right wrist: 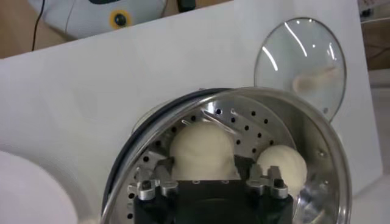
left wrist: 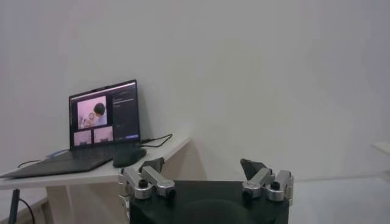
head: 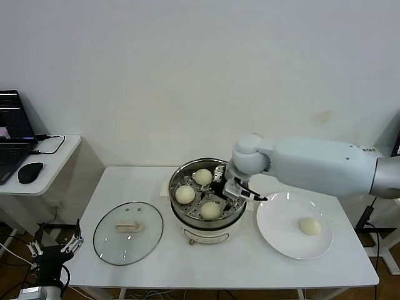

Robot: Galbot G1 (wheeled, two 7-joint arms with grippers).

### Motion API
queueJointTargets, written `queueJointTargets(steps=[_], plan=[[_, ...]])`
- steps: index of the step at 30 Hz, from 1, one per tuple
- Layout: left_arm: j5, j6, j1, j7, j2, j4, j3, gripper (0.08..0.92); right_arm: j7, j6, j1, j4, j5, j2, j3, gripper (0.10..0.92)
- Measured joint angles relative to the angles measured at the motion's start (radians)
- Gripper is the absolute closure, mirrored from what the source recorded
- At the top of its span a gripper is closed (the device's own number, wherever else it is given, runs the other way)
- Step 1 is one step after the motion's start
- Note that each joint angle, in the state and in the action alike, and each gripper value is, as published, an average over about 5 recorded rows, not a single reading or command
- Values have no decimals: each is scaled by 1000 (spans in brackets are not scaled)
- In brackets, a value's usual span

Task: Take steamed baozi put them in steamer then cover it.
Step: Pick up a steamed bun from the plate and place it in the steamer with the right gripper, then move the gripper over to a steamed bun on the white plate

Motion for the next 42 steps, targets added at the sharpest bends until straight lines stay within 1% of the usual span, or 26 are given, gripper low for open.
queueJointTargets(steps=[5, 10, 16, 21, 31, 36, 42], plan=[[-1, 0, 0, 0, 9, 0, -7, 177, -9, -42, 29, -2, 30, -35, 32, 203], [-1, 0, -4, 1, 14, 2, -6, 177, -27, -165, 52, 15, 81, -97, 72, 203], [-1, 0, -2, 2, 24, 2, -1, 177, -43, -337, 40, 58, 128, -226, 121, 203], [-1, 0, -6, 2, 30, 4, 5, 177, -59, -419, -4, 92, 128, -350, 160, 203], [7, 0, -8, 2, 31, 10, 25, 177, -67, -470, -205, 108, 49, -556, 291, 203], [11, 0, -1, 3, 34, 12, 25, 177, -63, -467, -385, 74, -2, -601, 423, 203], [14, 0, 3, 3, 36, 16, 24, 177, -57, -458, -581, 12, -60, -611, 579, 203]])
